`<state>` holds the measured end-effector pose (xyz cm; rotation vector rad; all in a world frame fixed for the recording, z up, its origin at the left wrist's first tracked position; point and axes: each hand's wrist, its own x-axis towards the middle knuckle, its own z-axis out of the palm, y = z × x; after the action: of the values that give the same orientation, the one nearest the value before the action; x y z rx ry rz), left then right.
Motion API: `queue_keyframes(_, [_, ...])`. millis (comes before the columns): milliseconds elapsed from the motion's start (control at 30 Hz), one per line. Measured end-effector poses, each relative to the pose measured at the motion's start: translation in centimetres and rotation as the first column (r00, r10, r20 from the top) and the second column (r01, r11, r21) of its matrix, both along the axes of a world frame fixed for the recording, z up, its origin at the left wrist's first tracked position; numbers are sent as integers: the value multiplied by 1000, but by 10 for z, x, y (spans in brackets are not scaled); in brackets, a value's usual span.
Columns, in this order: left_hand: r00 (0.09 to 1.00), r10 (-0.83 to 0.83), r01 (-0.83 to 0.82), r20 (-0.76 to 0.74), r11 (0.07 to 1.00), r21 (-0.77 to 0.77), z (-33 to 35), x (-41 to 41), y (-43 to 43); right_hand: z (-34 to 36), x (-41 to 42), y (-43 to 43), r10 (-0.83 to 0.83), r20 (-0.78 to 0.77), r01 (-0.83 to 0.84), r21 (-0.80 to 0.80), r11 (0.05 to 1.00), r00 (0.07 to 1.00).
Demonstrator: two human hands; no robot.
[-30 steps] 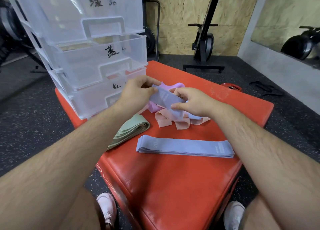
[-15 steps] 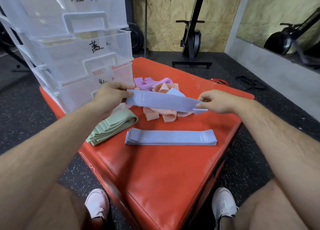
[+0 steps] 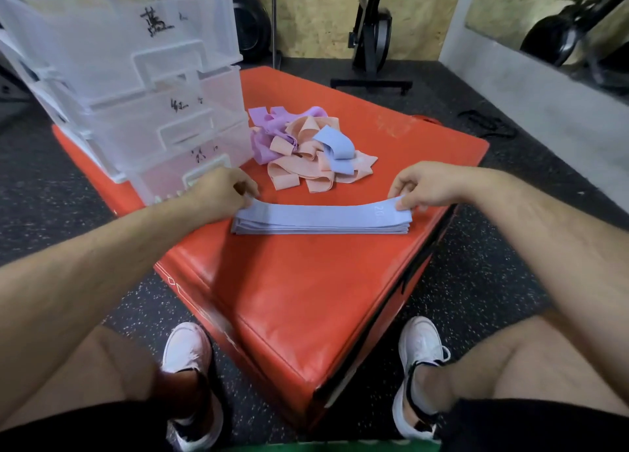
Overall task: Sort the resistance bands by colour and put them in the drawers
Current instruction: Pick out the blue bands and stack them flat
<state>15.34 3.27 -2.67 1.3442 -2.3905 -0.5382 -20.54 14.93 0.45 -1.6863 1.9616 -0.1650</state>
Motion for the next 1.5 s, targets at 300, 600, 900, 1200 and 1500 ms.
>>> queue_keyframes(300, [951, -244, 274, 188, 950, -153, -9, 1, 4, -16, 11, -3, 148, -213, -161, -44, 986, 966])
queue_keyframes(600, [901, -371, 380, 226, 925, 5, -20, -5, 3, -22, 36, 1, 254, -270, -272, -33, 962, 929])
queue_keyframes(900, [893, -355, 365, 278, 931, 17, -7, -28, 3, -11, 37, -16, 162, -133, -173, -79, 982, 978])
queue_keyframes(1200, [946, -278, 290, 167, 956, -48, 6, -113, -28, -22, 37, -87, -39, -34, 27, -313, 949, 999])
queue_keyframes(1500, [949, -266, 264, 168, 964, 32, -3, -137, -59, -30, 34, -133, -124, 143, 155, -237, 959, 982])
